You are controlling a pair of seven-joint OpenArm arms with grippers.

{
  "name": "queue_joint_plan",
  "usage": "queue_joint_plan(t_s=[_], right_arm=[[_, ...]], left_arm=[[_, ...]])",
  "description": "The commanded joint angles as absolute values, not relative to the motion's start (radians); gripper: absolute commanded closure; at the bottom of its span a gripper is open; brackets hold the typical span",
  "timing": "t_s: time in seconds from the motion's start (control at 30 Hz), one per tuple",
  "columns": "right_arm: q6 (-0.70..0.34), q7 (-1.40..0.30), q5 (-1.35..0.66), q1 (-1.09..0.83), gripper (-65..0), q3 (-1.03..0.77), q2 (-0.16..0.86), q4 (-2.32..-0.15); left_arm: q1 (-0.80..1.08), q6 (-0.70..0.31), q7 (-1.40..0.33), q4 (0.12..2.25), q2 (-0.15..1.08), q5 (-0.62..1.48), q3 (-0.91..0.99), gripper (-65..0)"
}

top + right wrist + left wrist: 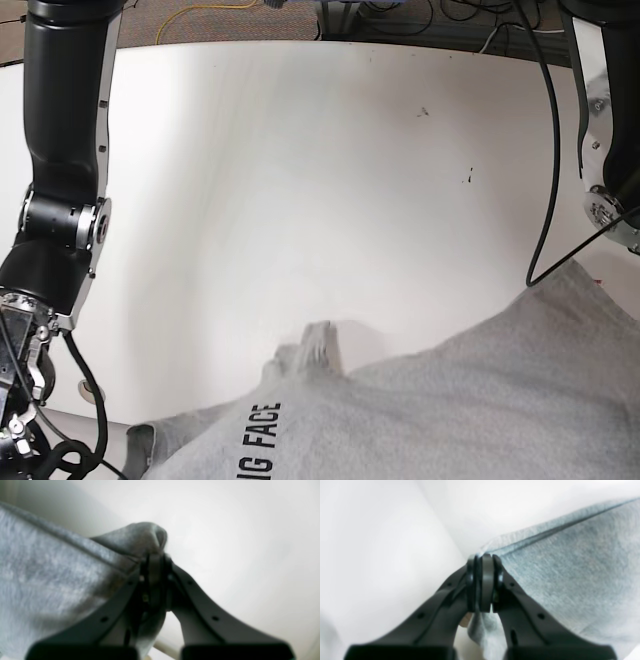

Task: Layout the t-shirt on the table in an organized manner, then fold the t-shirt properly
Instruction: 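Lift the shirt with both grippers and stretch it between them, then lay the stretched shirt down flat, pulling both grippers back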

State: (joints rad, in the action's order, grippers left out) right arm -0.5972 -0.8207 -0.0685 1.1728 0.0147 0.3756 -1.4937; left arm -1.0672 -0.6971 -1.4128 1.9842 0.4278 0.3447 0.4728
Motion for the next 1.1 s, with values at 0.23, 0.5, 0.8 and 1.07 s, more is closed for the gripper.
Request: queue_joint_plan(t_s=[0.23,0.5,0.8,1.07], right_arm=[[-0.591,-0.903,-0.059,1.115,-0.5,-0.039,0.438,-1.685],[-0.634,-0.958,-0.059,0.894,-0.6,-0.183,0.444,-1.834],[-0.698,-0.967,-0.058,0.496,-0.5,-0.397,0.437,-1.974],[-0.698,-0.924,-0.058,0.197,-0.3,-0.573,0.315,-1.985]], left_arm=[[-1.098,-0.698,-1.396,1.988,0.363,0.341,0.441,-0.6],[-0.920,-0.698,-1.396,1.992,0.348,0.344,0.433,-0.6],[-0.591,-0.698,-1.396,2.012,0.332,0.346,0.466,-0.6],[-0.255,-0.698,-1.359,2.012,0.329,0.346,0.555,-0.6]])
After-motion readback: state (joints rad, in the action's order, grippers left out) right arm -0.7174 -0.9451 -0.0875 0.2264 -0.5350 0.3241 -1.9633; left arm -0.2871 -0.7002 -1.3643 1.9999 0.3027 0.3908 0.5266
